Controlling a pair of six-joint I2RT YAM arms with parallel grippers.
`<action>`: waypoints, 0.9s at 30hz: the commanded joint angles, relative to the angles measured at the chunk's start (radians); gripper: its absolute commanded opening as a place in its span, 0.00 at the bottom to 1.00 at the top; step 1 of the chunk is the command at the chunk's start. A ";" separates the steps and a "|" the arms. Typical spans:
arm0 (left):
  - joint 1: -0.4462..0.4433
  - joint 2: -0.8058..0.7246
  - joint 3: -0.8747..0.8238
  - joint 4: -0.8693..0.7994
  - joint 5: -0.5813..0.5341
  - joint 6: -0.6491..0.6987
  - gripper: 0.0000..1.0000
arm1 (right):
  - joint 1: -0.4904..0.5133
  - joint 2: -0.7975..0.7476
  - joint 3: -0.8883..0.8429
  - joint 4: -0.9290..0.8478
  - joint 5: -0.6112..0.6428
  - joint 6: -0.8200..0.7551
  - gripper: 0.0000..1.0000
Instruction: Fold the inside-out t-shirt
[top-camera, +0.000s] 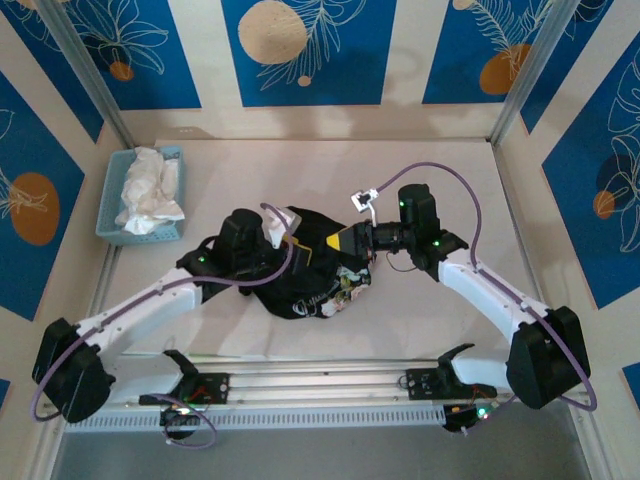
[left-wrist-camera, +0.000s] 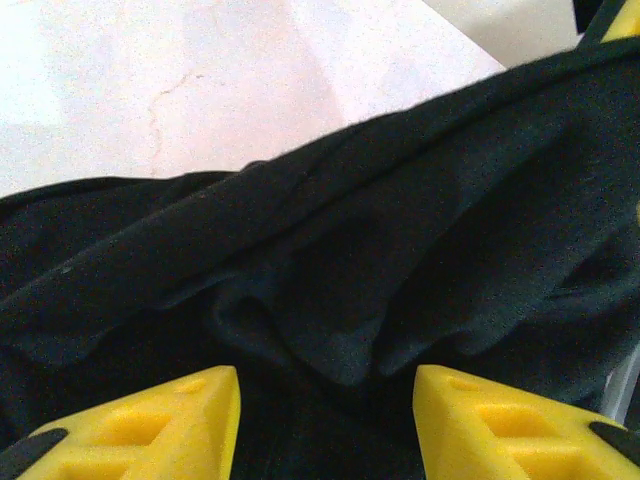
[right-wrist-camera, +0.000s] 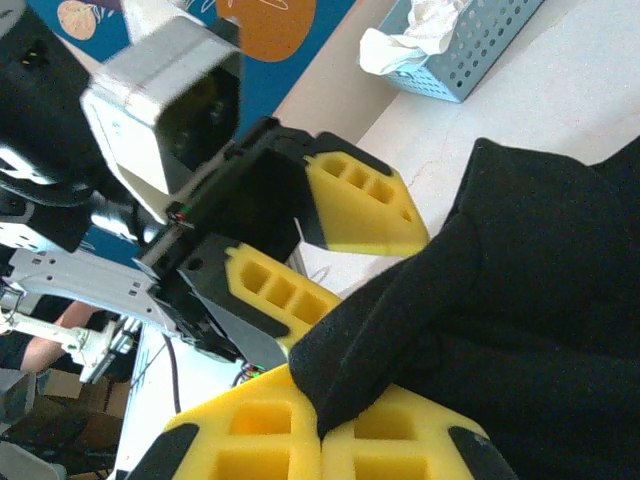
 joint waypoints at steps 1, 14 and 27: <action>-0.004 0.042 0.035 0.068 0.077 -0.013 0.49 | -0.009 -0.035 0.005 0.002 -0.011 0.001 0.00; 0.024 0.019 -0.011 0.221 0.182 -0.111 0.00 | -0.019 -0.077 0.012 -0.131 0.098 -0.115 0.00; 0.174 -0.174 -0.087 0.429 0.633 -0.563 0.00 | 0.099 -0.133 0.023 -0.150 0.420 -0.311 0.01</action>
